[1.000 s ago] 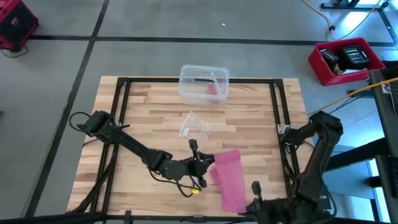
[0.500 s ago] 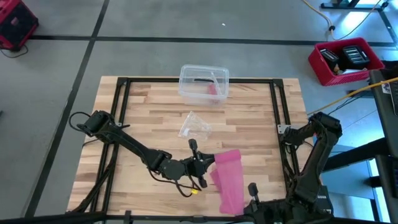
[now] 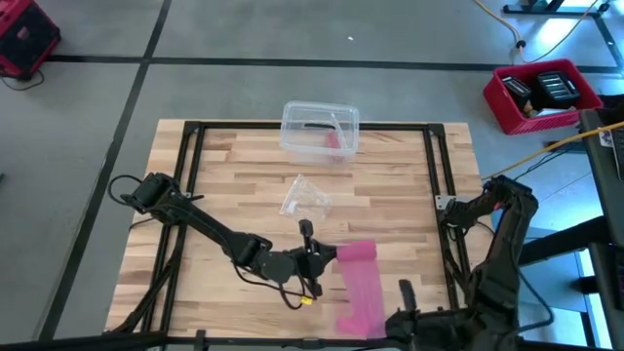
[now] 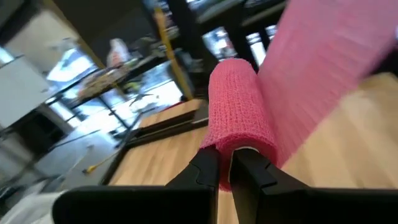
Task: Roll bandage
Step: Roll the pink bandage
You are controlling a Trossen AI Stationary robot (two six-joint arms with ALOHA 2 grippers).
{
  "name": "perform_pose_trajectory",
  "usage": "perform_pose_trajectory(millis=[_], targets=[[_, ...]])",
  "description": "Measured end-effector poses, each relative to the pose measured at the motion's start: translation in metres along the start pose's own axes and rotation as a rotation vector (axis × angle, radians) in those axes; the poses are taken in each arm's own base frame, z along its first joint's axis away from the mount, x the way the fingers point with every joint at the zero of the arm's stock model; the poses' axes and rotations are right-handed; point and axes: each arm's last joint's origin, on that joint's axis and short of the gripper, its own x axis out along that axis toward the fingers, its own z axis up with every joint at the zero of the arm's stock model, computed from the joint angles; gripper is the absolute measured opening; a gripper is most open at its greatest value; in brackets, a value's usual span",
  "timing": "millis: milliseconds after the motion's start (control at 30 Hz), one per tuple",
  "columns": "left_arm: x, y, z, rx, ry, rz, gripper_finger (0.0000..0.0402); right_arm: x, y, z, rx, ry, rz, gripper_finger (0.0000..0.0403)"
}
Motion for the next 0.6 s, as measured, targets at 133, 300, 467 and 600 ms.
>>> perform_pose_trajectory(millis=[133,300,467,600], targets=[[0.0,-0.005,-0.002,0.003,-0.009,-0.107,0.0013,-0.006,-0.028,0.019,-0.04,0.01,-0.118,0.0005],[-0.002,-0.014,-0.005,0.016,-0.011,-0.2,0.0013,-0.008,-0.066,0.03,-0.047,0.073,-0.217,0.0005],[-0.012,-0.026,-0.004,0.065,-0.024,-0.242,0.0013,-0.012,-0.103,0.026,-0.002,0.157,-0.278,0.0005],[-0.02,-0.033,-0.001,0.114,-0.046,-0.259,0.0013,-0.015,-0.131,0.013,0.065,0.228,-0.329,0.0005]])
